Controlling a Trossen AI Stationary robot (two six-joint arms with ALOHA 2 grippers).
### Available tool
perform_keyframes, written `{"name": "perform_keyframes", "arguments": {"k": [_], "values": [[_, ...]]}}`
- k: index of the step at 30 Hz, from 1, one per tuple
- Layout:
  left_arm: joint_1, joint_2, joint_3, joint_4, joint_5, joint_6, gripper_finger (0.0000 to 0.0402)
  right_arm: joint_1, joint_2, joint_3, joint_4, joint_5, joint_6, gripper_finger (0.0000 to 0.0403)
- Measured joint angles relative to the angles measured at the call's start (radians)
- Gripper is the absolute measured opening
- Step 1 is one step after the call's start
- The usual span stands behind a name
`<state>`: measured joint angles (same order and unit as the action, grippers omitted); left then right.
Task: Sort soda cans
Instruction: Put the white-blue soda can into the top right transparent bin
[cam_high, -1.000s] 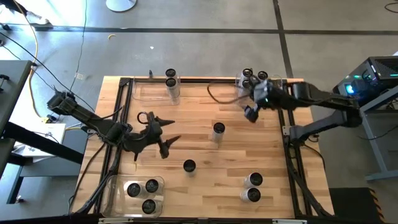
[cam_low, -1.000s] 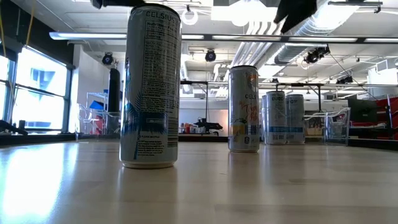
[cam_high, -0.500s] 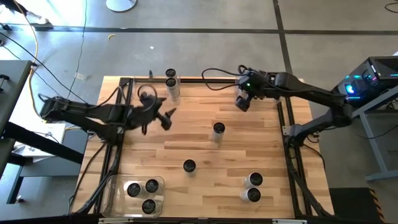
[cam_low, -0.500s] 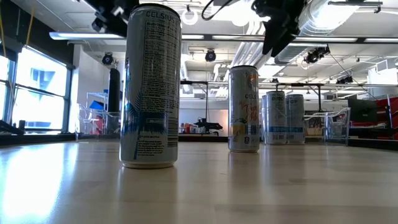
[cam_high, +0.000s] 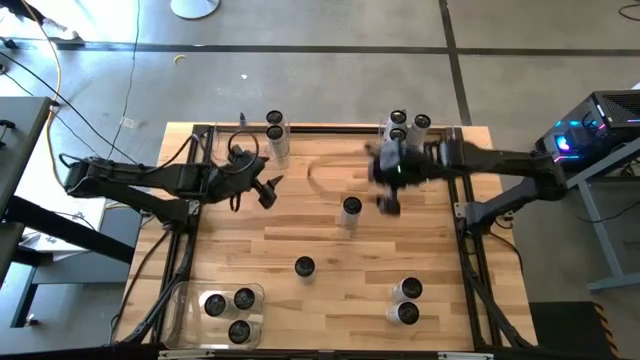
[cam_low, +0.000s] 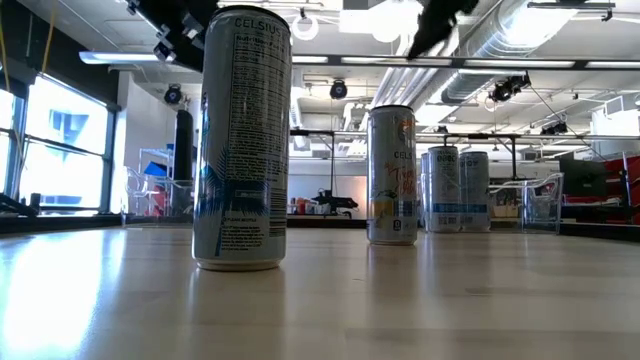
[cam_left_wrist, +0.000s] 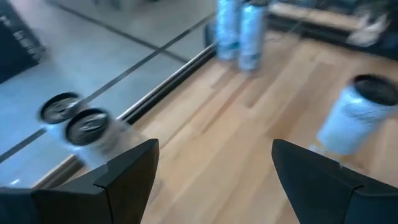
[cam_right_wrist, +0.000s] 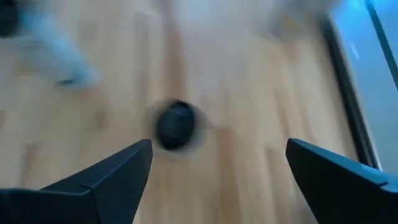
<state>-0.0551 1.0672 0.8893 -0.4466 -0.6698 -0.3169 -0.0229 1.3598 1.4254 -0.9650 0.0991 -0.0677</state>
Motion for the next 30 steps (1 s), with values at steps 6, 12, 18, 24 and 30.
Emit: {"name": "perform_keyframes", "arguments": {"k": [6, 12, 18, 24, 30], "values": [[-0.168, 0.000, -0.054, 0.170, -0.020, 0.062, 0.0305, 0.177, 0.005, 0.000, 0.234, 0.004, -0.020, 0.0366], [-0.321, 0.000, -0.098, 0.288, -0.039, 0.171, 0.0305, 0.265, 0.041, -0.015, 0.287, 0.021, -0.001, 0.0366], [-0.415, 0.000, -0.124, 0.323, -0.098, 0.202, 0.0305, 0.256, 0.016, -0.265, 0.425, 0.245, 0.077, 0.0366], [-0.452, 0.001, -0.124, 0.318, -0.112, 0.147, 0.0305, 0.271, -0.071, -0.360, 0.532, 0.268, 0.139, 0.0366], [-0.479, 0.071, -0.124, 0.353, -0.184, 0.152, 0.0305, 0.330, -0.094, -0.519, 1.033, 0.108, 0.134, 0.0366]]}}
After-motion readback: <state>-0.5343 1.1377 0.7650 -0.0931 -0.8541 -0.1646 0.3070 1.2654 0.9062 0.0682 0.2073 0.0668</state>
